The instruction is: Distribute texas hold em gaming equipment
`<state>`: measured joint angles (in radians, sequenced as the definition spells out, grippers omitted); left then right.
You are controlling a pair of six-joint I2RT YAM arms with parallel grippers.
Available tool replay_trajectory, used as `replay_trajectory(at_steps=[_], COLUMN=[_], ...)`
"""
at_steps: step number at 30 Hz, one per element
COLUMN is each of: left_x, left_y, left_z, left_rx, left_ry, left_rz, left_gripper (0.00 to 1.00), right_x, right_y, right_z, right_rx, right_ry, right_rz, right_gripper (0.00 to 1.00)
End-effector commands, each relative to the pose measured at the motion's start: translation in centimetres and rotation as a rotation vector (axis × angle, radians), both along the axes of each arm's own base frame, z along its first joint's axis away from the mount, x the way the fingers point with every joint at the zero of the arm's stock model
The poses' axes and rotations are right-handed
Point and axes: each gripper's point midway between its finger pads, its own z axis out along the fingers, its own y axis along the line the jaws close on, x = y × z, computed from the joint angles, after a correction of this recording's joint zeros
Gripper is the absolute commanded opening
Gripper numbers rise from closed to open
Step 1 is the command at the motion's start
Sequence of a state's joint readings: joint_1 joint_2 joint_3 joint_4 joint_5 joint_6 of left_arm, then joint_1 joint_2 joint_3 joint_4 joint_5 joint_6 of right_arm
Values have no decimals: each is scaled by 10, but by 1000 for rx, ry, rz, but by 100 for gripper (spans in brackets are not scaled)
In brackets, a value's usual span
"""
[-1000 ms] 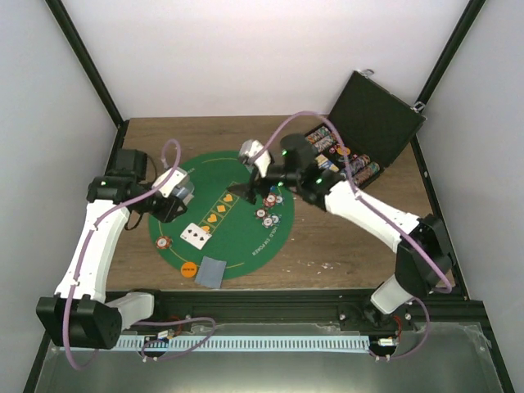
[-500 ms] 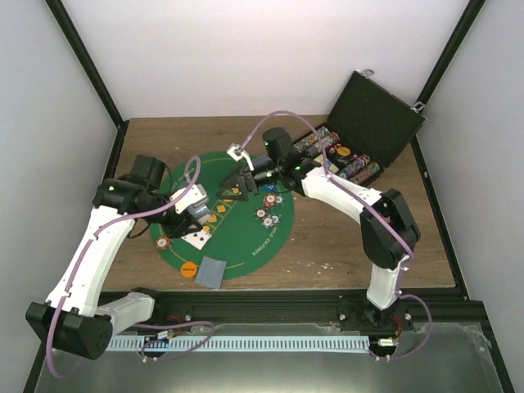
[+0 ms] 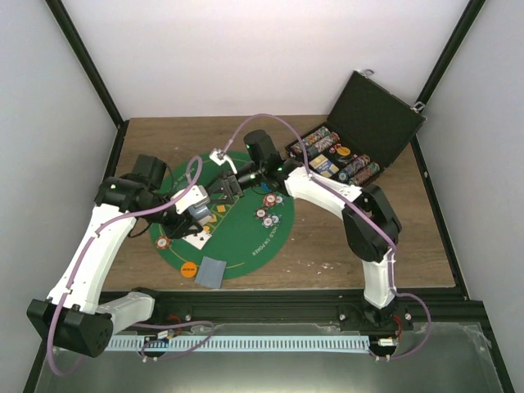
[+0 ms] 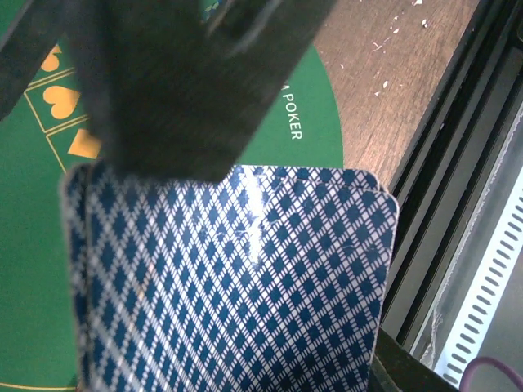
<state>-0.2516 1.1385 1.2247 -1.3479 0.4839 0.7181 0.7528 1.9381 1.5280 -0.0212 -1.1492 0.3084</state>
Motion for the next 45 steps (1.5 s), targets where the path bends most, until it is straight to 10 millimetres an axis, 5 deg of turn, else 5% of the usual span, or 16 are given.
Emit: replay_trajectory(at_steps=[1,10,13,18,22,26,36,45], left_x=[1,7,7,8,9,8,10,13], left_y=[-7,-7,-7,-5,-2,1,2,7], left_z=[10,11,14,12,7,4,4,-7], left_rx=[-34,-31,-35,-25,-1,14,19,56], left_ry=[-27,-34,-42,-45,-44,-46,-52,-46], left_rz=[-29,-16,-18,-7,3,11,20,32], left_gripper=[39,38,38,36,36,35,35,35], right_x=[-3,4,7,6,12,18,18,9], right_y=[17,21,20,16,9,0,-4,-8], right_z=[2,-8,-14,-11,-3,2,9,13], right_rx=[10,-26,-62,-87,-102,-115,-119,-117], right_ry=[-4,-50,-69,-91,-141,-161,-186,-178], right_rz=[31,-17,-38,-42,-87,-133,-142,-121], right_gripper=[100,98,87,51,40,33,33,8])
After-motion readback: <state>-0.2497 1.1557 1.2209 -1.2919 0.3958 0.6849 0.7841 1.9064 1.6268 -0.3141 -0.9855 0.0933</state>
